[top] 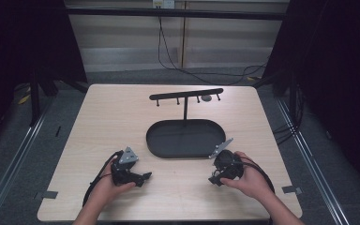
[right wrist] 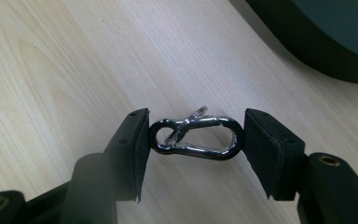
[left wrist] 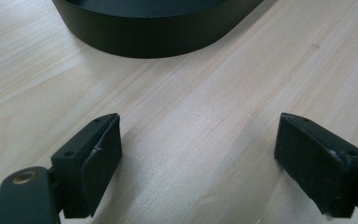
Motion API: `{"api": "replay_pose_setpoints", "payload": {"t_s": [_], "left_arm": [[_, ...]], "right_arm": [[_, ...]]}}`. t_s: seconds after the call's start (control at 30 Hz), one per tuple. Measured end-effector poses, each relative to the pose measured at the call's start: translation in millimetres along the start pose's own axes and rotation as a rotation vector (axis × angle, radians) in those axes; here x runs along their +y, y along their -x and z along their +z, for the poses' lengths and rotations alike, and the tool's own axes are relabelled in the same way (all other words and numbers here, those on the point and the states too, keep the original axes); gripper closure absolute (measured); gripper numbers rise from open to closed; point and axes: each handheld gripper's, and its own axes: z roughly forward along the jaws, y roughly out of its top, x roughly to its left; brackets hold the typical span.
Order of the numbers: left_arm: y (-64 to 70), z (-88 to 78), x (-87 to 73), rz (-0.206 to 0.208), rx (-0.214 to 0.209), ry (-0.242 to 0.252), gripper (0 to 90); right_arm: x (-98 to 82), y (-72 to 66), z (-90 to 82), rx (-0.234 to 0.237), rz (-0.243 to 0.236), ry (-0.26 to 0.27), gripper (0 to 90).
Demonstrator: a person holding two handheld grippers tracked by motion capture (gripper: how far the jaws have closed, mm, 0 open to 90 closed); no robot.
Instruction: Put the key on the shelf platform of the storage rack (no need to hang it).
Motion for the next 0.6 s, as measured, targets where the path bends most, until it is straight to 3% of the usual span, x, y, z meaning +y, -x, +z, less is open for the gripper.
{"api": "replay_pose_setpoints", "payload": {"t_s": [0.6], "left_arm": [[0.0, 0.1, 0.0, 0.001, 0.000, 0.002, 14.6]], "right_arm": [[14.0, 9.5, -16.1, -0.006, 0.005, 0.008, 42.5]]}}
